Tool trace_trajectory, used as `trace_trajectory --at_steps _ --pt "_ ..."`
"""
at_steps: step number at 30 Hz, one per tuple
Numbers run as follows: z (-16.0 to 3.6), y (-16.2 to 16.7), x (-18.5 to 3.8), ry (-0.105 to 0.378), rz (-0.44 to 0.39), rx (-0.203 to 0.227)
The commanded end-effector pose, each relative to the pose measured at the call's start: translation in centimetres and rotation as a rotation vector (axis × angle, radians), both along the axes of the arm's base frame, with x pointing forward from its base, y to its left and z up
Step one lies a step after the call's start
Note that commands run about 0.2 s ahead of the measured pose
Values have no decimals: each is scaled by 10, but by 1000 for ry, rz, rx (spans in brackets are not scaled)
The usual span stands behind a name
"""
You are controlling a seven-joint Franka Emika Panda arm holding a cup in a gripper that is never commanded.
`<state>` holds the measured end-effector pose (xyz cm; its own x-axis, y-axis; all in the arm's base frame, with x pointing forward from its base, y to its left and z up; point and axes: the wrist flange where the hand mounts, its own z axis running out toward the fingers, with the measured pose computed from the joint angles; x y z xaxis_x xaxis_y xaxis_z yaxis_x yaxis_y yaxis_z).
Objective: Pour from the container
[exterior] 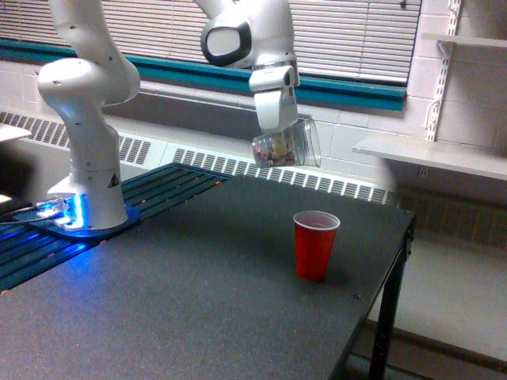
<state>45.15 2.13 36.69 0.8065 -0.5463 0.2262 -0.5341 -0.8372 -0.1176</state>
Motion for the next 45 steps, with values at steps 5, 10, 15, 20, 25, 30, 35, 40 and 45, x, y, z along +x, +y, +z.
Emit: trace_trajectory --at_steps 5,10,15,20,25,30,35,40,45 --pt "-20 -3 3 44 -30 2" --pt "-26 -4 2 80 -36 -6" --pt "-30 -3 4 114 -57 -26" --pt "-35 -4 10 135 -70 -49" --pt "-40 -1 16 148 -81 -50" --pt "-42 3 21 172 -80 -61" --pt "-42 5 24 194 -73 -71" --pt "-38 2 25 229 -57 -104" --pt "-35 5 28 240 -71 -111"
